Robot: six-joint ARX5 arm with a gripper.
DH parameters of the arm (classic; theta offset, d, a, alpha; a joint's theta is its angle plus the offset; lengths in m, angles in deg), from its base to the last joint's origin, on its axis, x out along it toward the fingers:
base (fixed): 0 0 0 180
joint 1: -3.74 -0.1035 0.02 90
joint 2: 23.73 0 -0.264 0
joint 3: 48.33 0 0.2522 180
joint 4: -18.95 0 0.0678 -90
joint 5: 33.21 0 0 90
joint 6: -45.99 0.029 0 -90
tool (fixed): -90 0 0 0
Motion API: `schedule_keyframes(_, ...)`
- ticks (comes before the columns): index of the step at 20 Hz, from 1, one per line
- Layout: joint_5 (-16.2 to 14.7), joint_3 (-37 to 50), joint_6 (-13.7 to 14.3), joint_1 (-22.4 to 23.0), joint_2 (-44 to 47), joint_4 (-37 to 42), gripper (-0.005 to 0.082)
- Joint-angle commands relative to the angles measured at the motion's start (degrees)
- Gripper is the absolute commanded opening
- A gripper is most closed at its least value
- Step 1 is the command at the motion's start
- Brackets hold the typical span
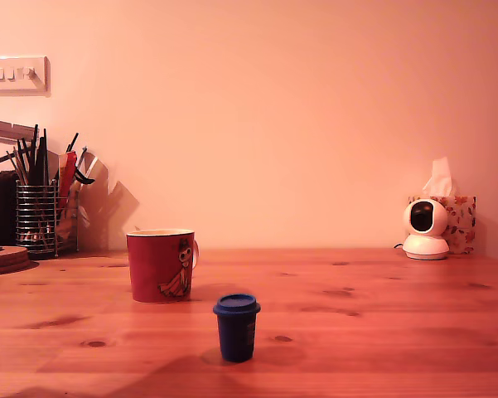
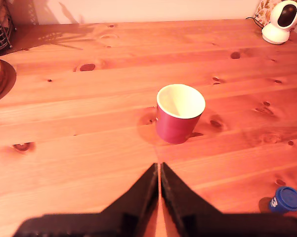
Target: Pick up the coffee capsules on the table and drop them inside the coffee cup
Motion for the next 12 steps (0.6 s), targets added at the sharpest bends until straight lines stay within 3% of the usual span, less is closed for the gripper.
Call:
schedule_keyframes(1, -0.5, 1.1, -0.1, -0.2, -1.9, 9.5, -0.0021)
schedule_keyframes(9, -0.6, 1.1, -0.1, -0.2, -2.9, 9.3, -0.0021)
schedule_keyframes(12, -2.5, 1.1, 0.0, -0.2, -2.9, 9.3, -0.0021)
